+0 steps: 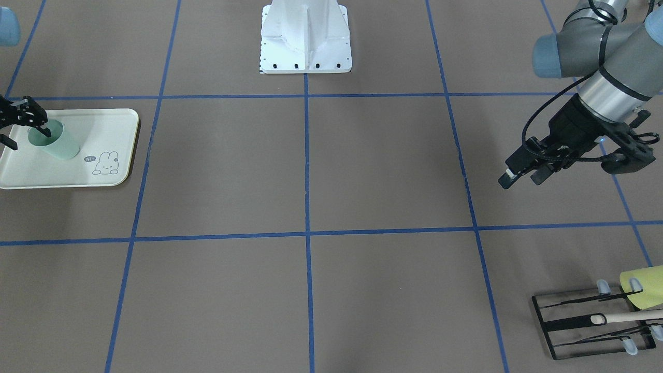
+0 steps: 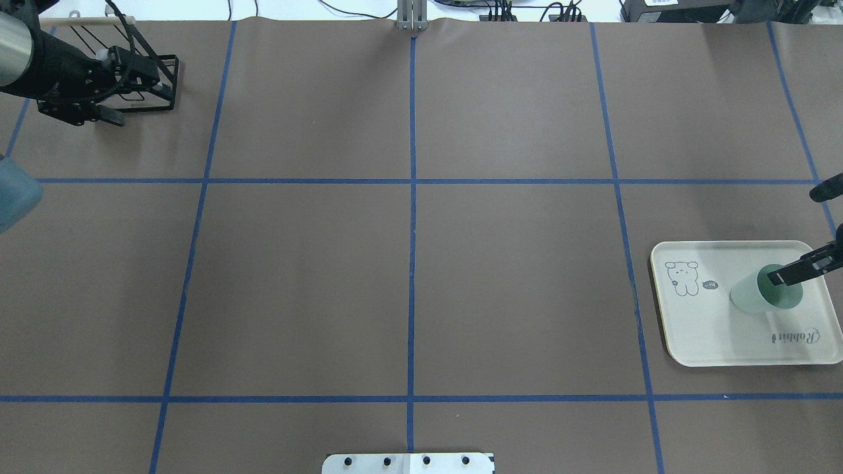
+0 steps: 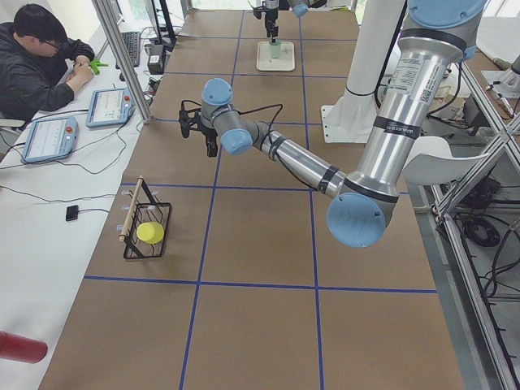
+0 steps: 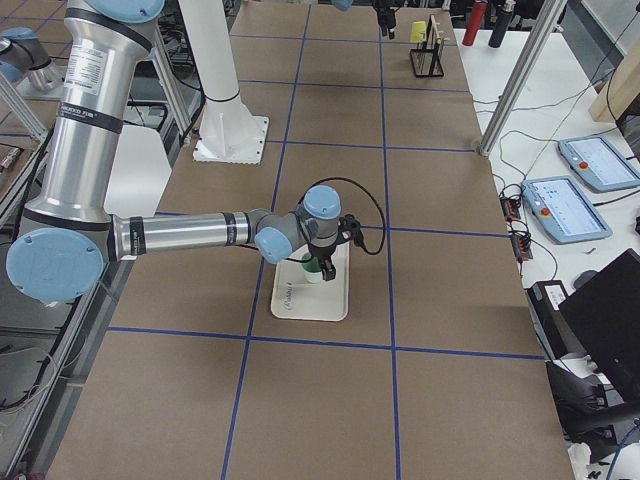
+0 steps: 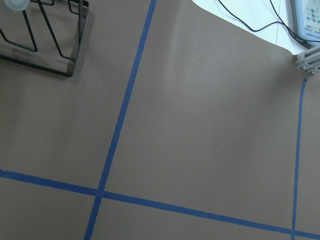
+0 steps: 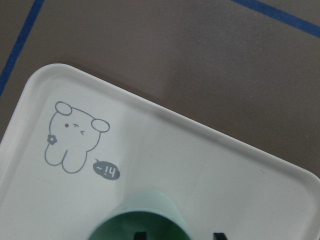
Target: Left arm grabs green cup and hands to right arm on tray
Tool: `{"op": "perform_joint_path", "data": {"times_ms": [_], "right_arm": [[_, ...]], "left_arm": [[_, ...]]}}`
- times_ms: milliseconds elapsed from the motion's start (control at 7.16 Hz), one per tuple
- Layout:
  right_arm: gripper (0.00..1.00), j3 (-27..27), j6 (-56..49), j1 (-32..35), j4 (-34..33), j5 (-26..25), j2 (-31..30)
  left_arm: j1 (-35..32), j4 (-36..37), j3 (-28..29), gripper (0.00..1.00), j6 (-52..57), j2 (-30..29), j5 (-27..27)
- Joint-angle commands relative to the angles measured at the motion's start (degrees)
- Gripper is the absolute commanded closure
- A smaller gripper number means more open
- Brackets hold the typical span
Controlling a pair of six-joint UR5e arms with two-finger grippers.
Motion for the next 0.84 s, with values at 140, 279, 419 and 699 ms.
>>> {"op": "perform_joint_path", "data": {"times_ms": [140,279,419,699], "right_arm": [[0.01,2.15,-5.47,5.72,-12.02,1.24,2.98],[0.01,2.58,-14.29,10.27,-22.79,1.14,7.36],[0.01,2.59,-24.04,14.75,-35.69,-0.16,12.62],[0.01,1.8,-38.49,21.8,-54.29,-3.86,22.31]], "left_arm": [[-1.65,2.7,-0.47,0.0,4.42,0.14,-0.18],[-3.75,6.47,-1.52,0.0,11.08,1.35,-0.26],[-5.16,11.38,-2.92,0.0,18.8,2.24,-0.18],[-9.2,19.04,-4.86,0.0,33.12,5.12,-0.09]]}}
